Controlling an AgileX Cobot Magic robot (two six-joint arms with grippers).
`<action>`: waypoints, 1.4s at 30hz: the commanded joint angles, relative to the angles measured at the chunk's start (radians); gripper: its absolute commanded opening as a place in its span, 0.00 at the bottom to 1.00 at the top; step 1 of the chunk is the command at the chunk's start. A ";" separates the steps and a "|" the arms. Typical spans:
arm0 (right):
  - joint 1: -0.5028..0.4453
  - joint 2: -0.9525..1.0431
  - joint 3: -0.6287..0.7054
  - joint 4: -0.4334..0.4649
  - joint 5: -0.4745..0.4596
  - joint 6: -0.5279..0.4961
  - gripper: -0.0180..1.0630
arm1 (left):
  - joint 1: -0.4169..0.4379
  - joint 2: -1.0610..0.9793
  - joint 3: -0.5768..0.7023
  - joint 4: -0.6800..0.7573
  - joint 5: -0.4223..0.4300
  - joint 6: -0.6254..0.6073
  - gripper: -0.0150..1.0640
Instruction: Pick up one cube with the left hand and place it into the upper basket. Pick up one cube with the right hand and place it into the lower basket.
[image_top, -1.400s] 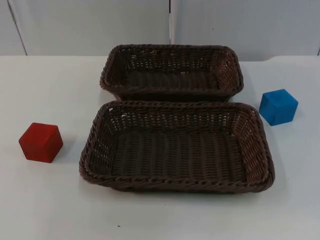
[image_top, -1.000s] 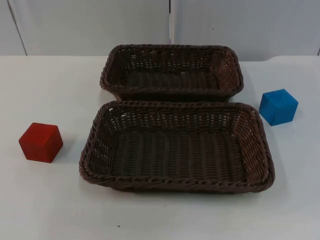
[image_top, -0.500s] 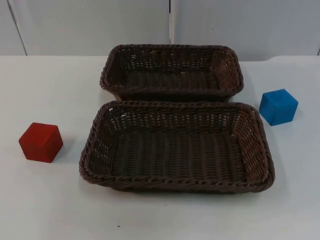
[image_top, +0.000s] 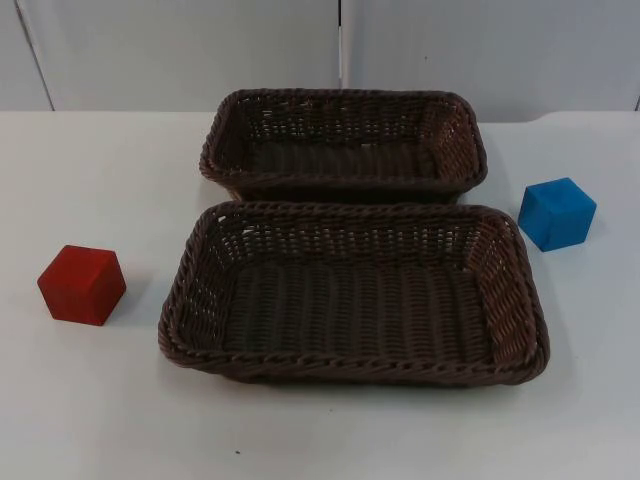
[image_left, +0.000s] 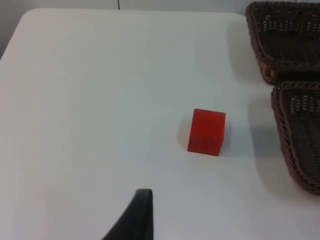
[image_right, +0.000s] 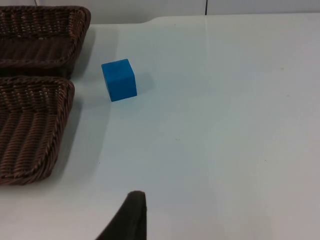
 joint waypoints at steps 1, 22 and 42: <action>-0.007 0.004 -0.001 0.005 -0.003 -0.001 0.99 | 0.003 0.009 -0.008 -0.017 -0.025 -0.002 0.99; -0.007 0.004 -0.001 0.005 -0.003 -0.001 0.99 | 0.003 0.228 -0.010 -0.252 -0.157 0.160 0.99; -0.007 0.004 -0.001 0.005 -0.003 -0.001 0.99 | 0.003 0.540 -0.153 -0.276 -0.211 0.214 0.99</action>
